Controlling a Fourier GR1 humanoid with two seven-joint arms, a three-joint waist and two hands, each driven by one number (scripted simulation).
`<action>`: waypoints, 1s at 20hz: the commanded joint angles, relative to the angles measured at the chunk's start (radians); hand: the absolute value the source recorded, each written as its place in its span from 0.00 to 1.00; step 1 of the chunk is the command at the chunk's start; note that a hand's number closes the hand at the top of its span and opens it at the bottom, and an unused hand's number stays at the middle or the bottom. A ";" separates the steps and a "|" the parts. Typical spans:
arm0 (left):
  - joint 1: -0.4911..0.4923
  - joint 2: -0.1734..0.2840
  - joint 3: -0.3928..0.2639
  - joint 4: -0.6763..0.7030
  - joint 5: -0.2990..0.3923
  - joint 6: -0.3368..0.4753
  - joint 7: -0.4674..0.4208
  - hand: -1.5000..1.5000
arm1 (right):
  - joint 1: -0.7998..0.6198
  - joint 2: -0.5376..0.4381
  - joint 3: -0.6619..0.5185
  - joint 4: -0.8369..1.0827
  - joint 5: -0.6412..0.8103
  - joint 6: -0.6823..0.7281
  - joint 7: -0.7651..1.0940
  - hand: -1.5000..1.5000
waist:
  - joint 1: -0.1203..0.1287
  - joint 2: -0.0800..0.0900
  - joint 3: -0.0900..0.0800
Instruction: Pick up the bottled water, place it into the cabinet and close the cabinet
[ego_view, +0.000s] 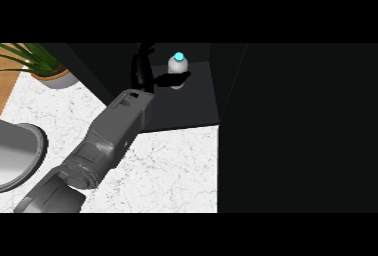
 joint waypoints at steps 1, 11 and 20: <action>-0.014 -0.019 0.021 0.002 0.011 -0.023 -0.019 0.00 | -0.008 -0.005 -0.014 -0.039 -0.059 0.004 0.026 0.00 | 0.005 0.004 -0.001; -0.010 -0.012 0.100 -0.104 0.072 -0.284 -0.179 0.00 | 0.023 -0.001 0.018 -0.064 -0.050 0.025 0.040 0.00 | 0.034 -0.008 -0.002; 0.021 -0.055 0.076 -0.159 0.078 -0.305 -0.154 0.00 | 0.046 0.015 0.043 -0.116 -0.048 0.015 0.093 0.00 | 0.067 -0.031 0.000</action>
